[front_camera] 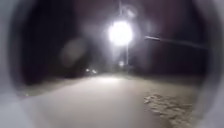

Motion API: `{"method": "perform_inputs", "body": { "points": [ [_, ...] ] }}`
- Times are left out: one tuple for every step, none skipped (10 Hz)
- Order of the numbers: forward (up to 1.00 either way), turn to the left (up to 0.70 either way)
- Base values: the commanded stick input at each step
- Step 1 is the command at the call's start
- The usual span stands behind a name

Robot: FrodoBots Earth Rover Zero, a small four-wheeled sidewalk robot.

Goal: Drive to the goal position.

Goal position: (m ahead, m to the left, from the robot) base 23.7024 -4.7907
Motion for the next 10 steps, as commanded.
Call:
{"method": "perform_inputs", "body": {
  "points": [
    [1.00, 0.00],
    [1.00, 0.00],
    [1.00, 0.00],
    [1.00, 0.00],
    [1.00, 0.00],
    [1.00, 0.00],
    [1.00, 0.00],
    [1.00, 0.00],
    [1.00, 0.00],
    [1.00, 0.00]
  ]
}}
